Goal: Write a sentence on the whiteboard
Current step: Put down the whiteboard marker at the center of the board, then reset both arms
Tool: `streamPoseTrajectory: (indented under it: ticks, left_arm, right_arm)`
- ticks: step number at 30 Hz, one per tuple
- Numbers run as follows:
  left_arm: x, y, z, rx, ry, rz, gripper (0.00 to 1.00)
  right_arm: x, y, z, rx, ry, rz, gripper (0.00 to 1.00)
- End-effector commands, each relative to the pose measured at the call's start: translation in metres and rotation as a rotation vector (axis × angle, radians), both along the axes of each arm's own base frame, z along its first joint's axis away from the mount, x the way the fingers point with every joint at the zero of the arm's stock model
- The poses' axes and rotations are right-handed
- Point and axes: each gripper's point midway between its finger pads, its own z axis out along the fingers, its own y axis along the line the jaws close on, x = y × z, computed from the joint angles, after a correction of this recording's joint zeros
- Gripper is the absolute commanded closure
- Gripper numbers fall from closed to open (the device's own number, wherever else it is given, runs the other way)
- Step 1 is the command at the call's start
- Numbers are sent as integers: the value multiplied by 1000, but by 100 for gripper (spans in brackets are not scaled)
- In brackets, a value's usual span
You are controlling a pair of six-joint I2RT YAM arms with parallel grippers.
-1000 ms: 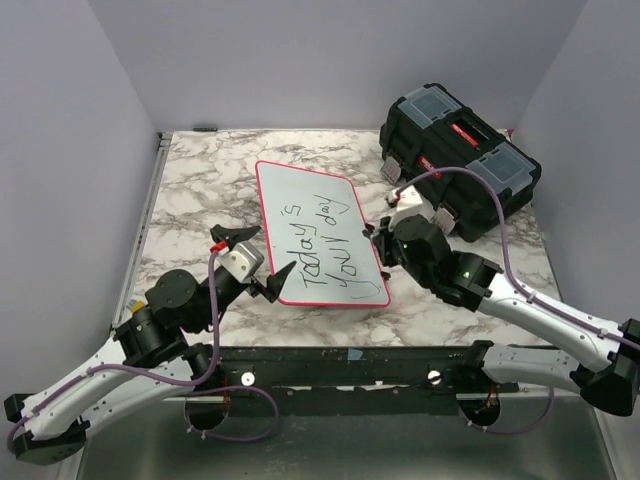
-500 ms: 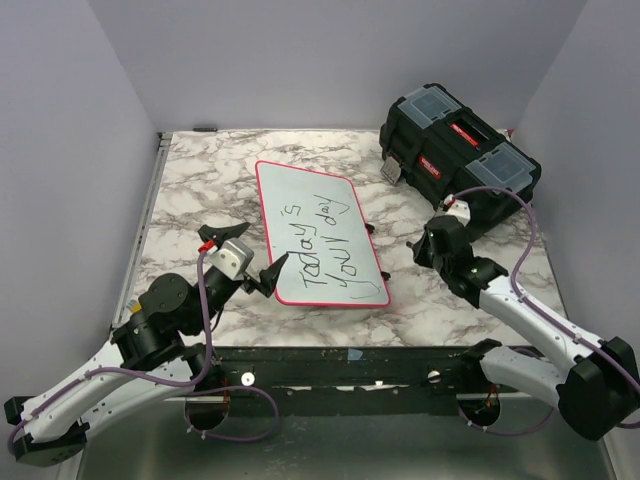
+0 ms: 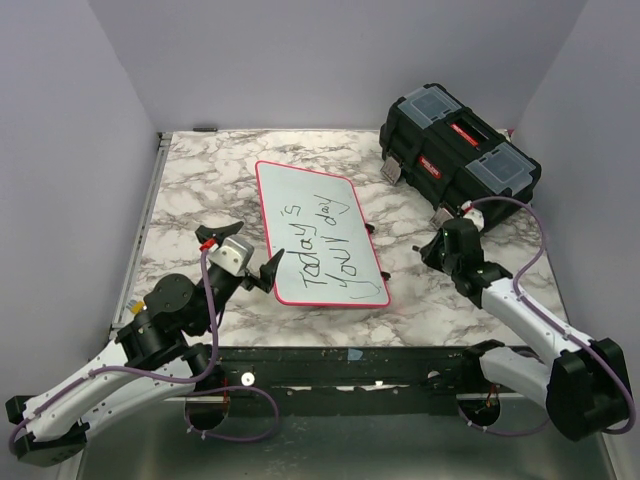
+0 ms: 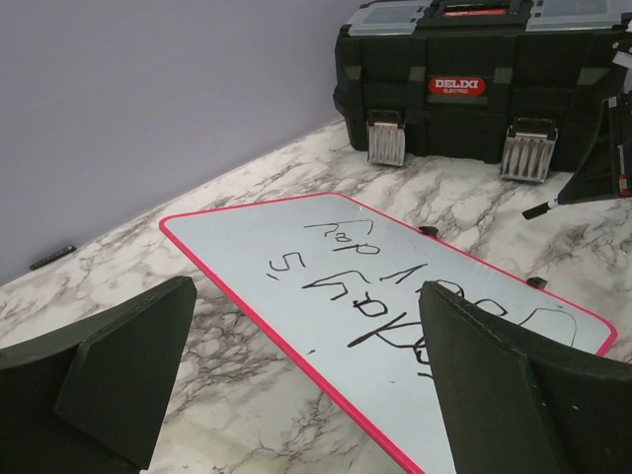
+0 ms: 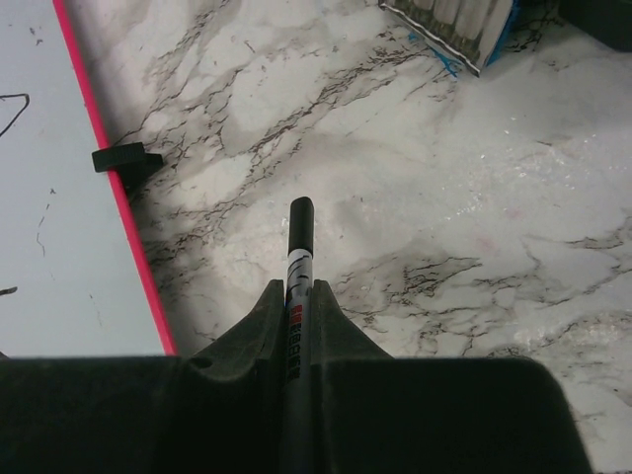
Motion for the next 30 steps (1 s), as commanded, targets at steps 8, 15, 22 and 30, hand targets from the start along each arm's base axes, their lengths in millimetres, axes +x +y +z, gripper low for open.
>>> streamPoseTrajectory:
  ticks: [8, 15, 22, 30]
  left_arm:
    - [7, 10, 3, -14, -10, 69, 2]
    - [9, 12, 2, -11, -6, 94, 2]
    - [15, 22, 1, -15, 1, 162, 2]
    - [25, 47, 8, -87, 5, 308, 2]
  right_arm:
    - [-3, -12, 14, 21, -50, -60, 31]
    - [-2, -18, 51, -6, -121, -54, 0]
    - [0, 1, 112, 64, -261, 55, 0]
    - [-5, 13, 212, 128, -494, 141, 0]
